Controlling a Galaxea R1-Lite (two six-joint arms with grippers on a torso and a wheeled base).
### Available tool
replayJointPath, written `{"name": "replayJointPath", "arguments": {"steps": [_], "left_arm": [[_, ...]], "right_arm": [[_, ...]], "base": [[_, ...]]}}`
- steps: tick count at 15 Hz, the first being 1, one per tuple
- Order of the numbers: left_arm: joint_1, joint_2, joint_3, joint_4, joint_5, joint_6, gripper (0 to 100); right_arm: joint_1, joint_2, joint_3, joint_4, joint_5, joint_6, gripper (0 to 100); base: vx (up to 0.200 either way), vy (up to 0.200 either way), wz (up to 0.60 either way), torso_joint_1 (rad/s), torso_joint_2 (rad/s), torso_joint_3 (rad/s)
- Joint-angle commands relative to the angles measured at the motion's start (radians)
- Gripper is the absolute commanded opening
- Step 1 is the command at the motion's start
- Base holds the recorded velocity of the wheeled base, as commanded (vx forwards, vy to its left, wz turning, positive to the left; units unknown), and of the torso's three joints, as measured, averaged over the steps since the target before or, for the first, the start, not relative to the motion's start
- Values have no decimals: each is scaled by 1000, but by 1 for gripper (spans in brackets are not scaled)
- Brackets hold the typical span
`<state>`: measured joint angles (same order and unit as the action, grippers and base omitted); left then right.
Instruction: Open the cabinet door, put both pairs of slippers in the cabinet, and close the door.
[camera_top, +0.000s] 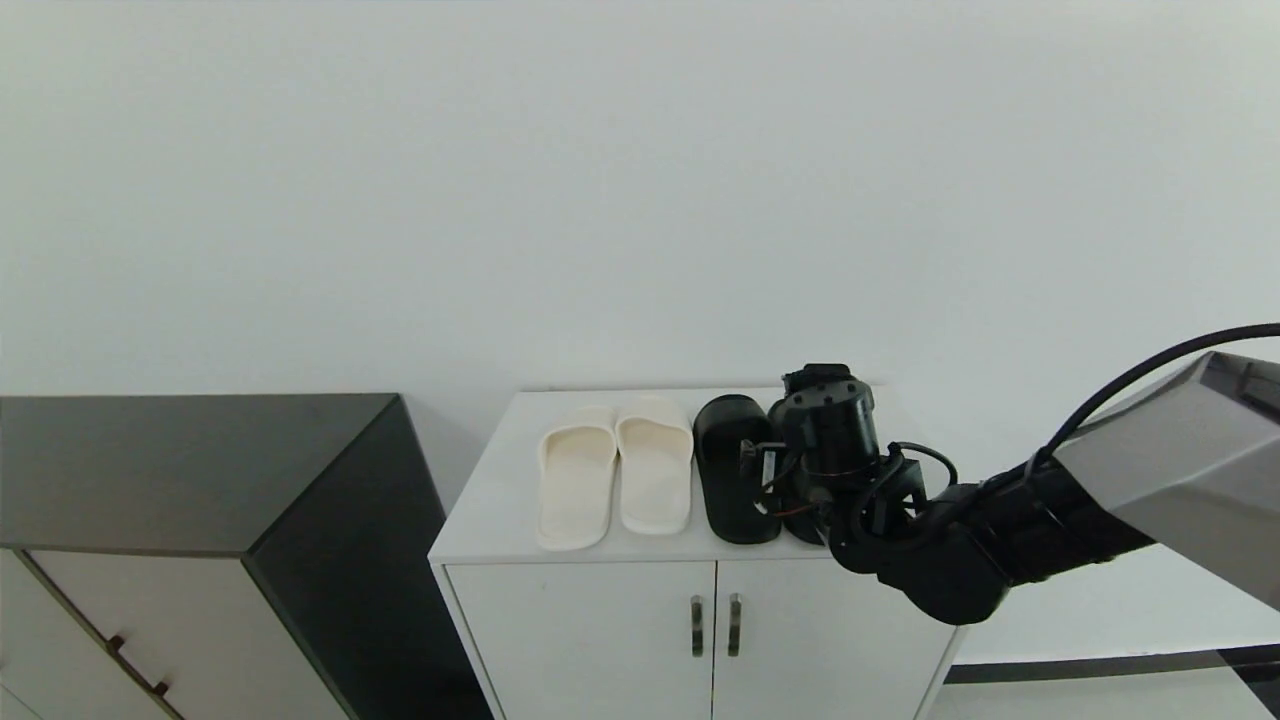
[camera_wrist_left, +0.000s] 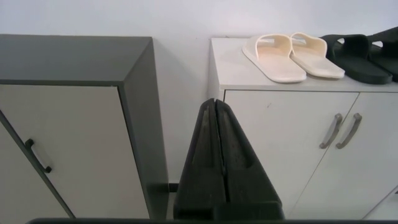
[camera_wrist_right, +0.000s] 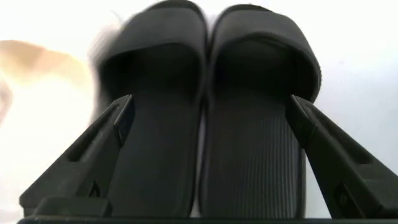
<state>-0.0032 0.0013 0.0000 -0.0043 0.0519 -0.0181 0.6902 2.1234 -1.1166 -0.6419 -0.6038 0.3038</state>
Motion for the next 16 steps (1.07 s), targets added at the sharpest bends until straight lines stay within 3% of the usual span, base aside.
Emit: {"name": "replayJointPath", "arguments": {"steps": [1,15,16], "left_arm": [[0,0,0,0,0,0,0],[0,0,0,0,0,-2,0],[0,0,0,0,0,-2,0]], "right_arm": [[-15,66,-38,-1,-1,0,100],[-72,268,-308,-4,7,-83,100],[-72,276,-316,-19,7,-86,0]], "base": [[0,0,0,0,0,0],[0,0,0,0,0,0],[0,0,0,0,0,0]]}}
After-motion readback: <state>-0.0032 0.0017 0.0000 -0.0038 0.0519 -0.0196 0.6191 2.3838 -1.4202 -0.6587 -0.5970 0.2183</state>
